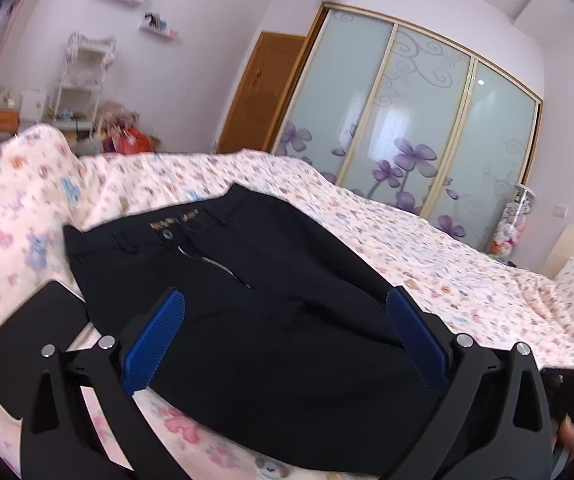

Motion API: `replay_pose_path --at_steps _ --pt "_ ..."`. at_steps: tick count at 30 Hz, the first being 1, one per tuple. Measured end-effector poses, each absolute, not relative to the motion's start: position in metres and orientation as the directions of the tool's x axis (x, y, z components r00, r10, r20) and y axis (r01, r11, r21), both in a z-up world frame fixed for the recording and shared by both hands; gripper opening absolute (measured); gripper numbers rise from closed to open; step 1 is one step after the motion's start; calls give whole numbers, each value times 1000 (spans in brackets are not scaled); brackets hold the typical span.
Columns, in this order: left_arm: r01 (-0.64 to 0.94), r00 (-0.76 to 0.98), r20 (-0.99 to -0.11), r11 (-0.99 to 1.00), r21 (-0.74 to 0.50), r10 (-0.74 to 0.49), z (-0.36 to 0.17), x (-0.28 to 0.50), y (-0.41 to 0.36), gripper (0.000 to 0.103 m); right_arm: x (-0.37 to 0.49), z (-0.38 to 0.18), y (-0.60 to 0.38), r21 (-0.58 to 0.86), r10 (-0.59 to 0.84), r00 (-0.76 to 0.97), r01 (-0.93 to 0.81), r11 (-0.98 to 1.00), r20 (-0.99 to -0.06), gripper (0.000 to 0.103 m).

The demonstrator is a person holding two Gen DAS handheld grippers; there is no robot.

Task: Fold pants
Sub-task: 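Lay the hems over the waistband and open the right tool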

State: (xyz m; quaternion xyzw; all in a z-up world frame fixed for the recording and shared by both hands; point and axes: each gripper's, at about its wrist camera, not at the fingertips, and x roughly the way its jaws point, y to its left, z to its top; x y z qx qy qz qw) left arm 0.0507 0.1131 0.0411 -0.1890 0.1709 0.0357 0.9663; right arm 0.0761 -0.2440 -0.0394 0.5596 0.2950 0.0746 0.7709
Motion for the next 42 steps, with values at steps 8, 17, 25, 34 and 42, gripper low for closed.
replay_pose_path --at_steps 8,17,25,34,42 --pt "-81 853 -482 862 -500 -199 34 96 138 101 56 -71 -247 867 442 798 190 461 -410 4" --pt "-174 695 -658 820 -546 -291 44 274 138 101 49 -79 -249 855 440 814 128 502 -380 4" --pt "-349 587 -810 897 -271 -16 15 397 116 68 62 -75 -242 860 447 821 102 500 -357 4" --pt "-322 719 -686 821 -472 -112 30 339 153 7 71 -71 -234 888 475 830 53 456 -294 4" --pt "-206 823 -559 866 -455 -98 91 172 188 8 44 -17 -258 845 440 859 -16 534 -262 4"
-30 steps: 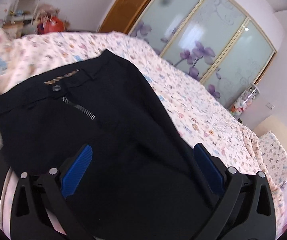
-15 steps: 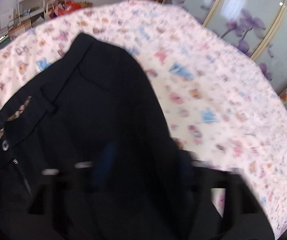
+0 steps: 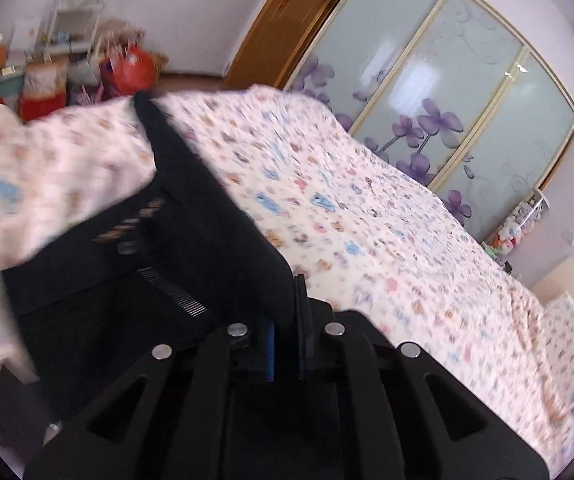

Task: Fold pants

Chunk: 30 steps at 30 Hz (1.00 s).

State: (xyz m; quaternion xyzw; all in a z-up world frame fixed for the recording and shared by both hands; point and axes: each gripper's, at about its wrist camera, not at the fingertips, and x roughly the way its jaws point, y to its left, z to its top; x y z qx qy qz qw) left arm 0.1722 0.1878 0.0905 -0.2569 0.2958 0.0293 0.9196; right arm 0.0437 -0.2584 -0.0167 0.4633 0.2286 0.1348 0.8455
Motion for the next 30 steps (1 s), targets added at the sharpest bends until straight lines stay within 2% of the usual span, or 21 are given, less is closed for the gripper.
replay_pose_path --at_steps 2,5,9,11,14,16,17,18,19,20,21,23,25,27,30 --pt "-211 832 -548 863 -459 -89 83 134 197 8 34 -8 -268 841 437 861 -21 540 -259 4" --pt "-242 812 -576 844 -478 -93 55 102 206 9 23 -4 -270 815 439 844 -6 580 -307 4" --pt "-311 787 -611 800 -513 -86 9 81 210 9 10 -12 -261 774 428 813 43 631 -394 4" --pt "-354 775 -627 765 -538 -82 -10 78 213 9 10 -25 -258 743 413 778 100 662 -473 4" --pt "-388 779 -625 736 -555 -60 -26 72 213 13 11 -28 -254 728 416 727 166 666 -546 4" --pt "-396 785 -619 745 -537 -29 -21 66 208 17 6 -32 -258 728 432 694 197 656 -577 17" --pt "-410 788 -615 747 -523 2 -16 61 206 25 2 -31 -261 729 437 687 201 654 -581 31" --pt "-423 795 -606 749 -510 37 -11 54 202 41 -7 -26 -268 742 447 693 192 643 -566 39" --pt "-445 807 -583 749 -491 98 -1 43 196 52 -14 -23 -274 755 453 702 185 629 -550 44" --pt "-469 812 -563 745 -474 153 4 32 190 76 -19 -22 -280 767 454 713 184 614 -535 45" --pt "-508 815 -527 734 -452 240 12 20 181 91 -29 -17 -294 788 440 740 194 584 -508 45" --pt "-493 843 -458 743 -452 282 18 12 166 94 -45 -12 -323 828 394 796 224 514 -459 45" --pt "-411 881 -417 797 -443 222 16 17 151 96 -65 -11 -367 864 302 852 287 413 -427 45" --pt "-365 882 -439 838 -405 172 8 27 140 96 -85 -10 -404 853 174 877 360 378 -448 44" --pt "-350 842 -526 862 -366 118 -5 49 134 97 -99 -8 -441 806 22 864 459 373 -502 43"
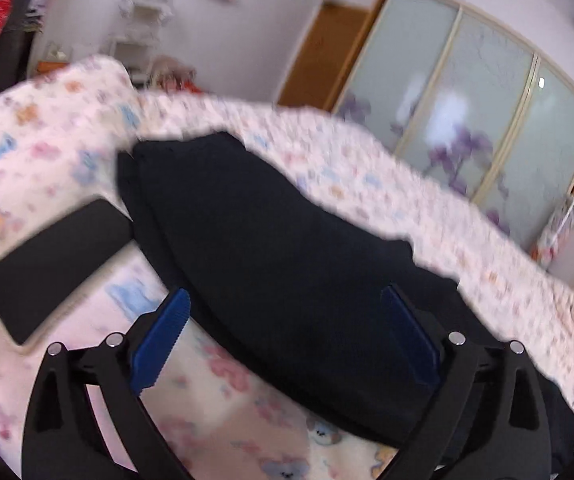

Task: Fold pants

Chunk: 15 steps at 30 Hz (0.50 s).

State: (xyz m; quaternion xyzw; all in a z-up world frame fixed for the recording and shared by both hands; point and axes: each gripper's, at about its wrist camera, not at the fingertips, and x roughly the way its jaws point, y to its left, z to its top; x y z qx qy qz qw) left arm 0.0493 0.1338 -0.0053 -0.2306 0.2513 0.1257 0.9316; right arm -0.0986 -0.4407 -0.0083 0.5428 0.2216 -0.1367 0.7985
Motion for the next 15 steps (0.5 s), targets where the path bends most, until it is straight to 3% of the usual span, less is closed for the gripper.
replay_pose_path --at_steps 3,7,12,15 --pt "-371 800 -595 845 -385 80 -18 60 141 97 -99 -8 -466 742 -82 824 544 392 -560 43" --pt "-365 804 -593 831 -420 54 -20 60 148 98 -89 -14 -482 657 -122 770 606 448 -626 43" --pt "-359 801 -596 837 -412 50 -22 59 147 101 -76 -24 -468 604 -56 729 605 519 -682 41" --pt "-365 793 -607 842 -398 57 -24 62 143 101 -67 -23 -458 502 -81 666 630 592 -742 39"
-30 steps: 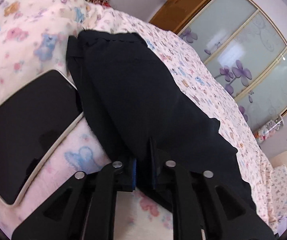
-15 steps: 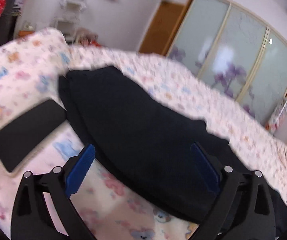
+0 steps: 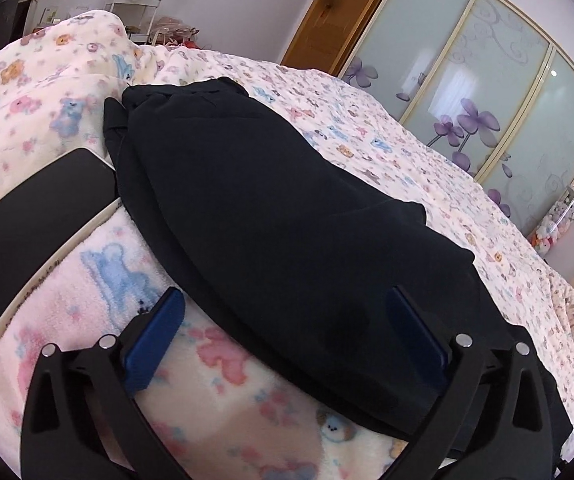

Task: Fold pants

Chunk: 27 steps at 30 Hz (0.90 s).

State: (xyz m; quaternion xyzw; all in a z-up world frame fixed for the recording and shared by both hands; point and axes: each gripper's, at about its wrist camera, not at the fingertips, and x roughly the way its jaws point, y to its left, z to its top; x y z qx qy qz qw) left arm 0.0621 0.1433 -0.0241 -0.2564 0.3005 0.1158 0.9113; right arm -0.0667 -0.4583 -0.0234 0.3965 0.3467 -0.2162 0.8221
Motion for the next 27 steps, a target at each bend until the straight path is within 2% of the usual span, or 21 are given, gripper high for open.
replay_pose_path --at_steps 4,5,8,9,11,13,17,19,21,22,23,25,27 --pt "-369 788 -613 843 -392 59 -25 64 143 101 -64 -23 -450 438 -102 636 630 642 -765 19" --pt "-369 788 -613 842 -394 58 -26 64 143 101 -63 -18 -448 435 -108 647 616 657 -754 17" --pt "-369 788 -614 841 -396 57 -27 64 144 101 -70 12 -448 409 -224 724 585 700 -652 12" --pt "-369 788 -614 841 -396 57 -27 64 144 101 -73 22 -447 389 -275 742 585 711 -612 4" --pt "-369 788 -613 840 -398 55 -27 63 144 101 -80 47 -444 326 -397 770 591 738 -499 4" --pt "-369 788 -613 839 -400 54 -27 63 145 101 -78 55 -450 285 -466 754 624 727 -463 4" --pt "-373 783 -620 840 -394 57 -29 65 143 101 -65 9 -485 319 -416 667 696 643 -618 4" --pt "-376 778 -625 842 -388 60 -29 67 142 101 -57 -15 -501 349 -345 629 717 603 -696 5" --pt "-377 777 -627 842 -385 61 -29 67 142 101 -68 -18 -509 421 -300 654 707 567 -695 6" --pt "-377 777 -626 842 -386 60 -29 67 142 101 -75 -16 -511 440 -297 659 709 551 -691 17" --pt "-377 777 -627 842 -386 61 -29 67 142 101 -79 -14 -512 450 -298 662 711 540 -688 21" --pt "-377 777 -627 842 -386 60 -29 67 142 101 -96 -6 -513 504 -305 687 705 498 -659 37" --pt "-375 779 -625 841 -390 57 -29 67 142 101 -116 2 -510 587 -315 740 667 460 -594 40"
